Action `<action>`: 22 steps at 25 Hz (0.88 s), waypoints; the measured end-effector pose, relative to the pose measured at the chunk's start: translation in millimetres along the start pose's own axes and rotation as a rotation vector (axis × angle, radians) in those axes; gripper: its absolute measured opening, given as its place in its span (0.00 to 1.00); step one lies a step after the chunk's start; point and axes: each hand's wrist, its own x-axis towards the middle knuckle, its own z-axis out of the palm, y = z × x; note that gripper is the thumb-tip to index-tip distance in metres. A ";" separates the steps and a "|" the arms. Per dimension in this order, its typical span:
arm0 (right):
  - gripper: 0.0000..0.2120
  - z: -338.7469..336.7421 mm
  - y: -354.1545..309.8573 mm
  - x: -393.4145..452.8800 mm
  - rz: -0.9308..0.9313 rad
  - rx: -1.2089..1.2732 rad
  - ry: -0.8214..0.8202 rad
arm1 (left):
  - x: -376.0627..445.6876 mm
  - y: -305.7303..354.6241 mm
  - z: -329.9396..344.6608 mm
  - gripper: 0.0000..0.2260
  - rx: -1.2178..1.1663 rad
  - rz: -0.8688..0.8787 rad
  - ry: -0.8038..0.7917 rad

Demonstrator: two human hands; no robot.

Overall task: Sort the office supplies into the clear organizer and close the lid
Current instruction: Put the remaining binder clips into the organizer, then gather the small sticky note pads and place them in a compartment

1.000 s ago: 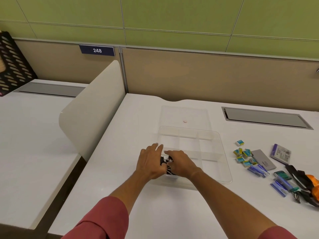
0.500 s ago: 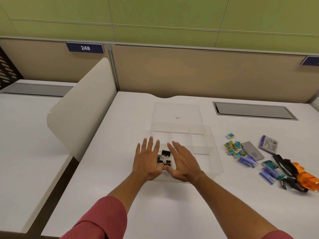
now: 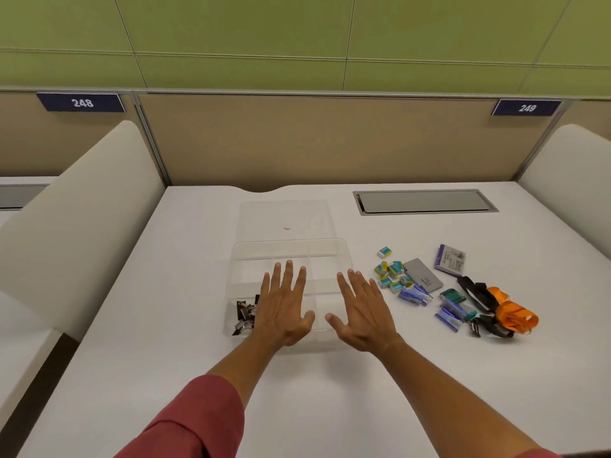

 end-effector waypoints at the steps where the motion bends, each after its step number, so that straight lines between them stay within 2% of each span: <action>1: 0.41 -1.5 13.3 -2.4 0.020 0.015 0.000 | 5.6 11.7 1.2 0.40 -0.005 0.008 -0.001; 9: 0.42 -9.2 102.3 -14.7 0.117 0.089 -0.019 | 43.2 102.1 23.2 0.40 -0.015 -0.004 -0.016; 16: 0.42 -6.8 162.9 -5.6 0.107 0.105 -0.028 | 71.0 156.2 36.1 0.41 -0.016 0.014 -0.017; 22: 0.34 -5.5 196.4 14.3 0.121 0.171 -0.017 | 84.5 181.9 43.0 0.39 -0.046 -0.049 -0.064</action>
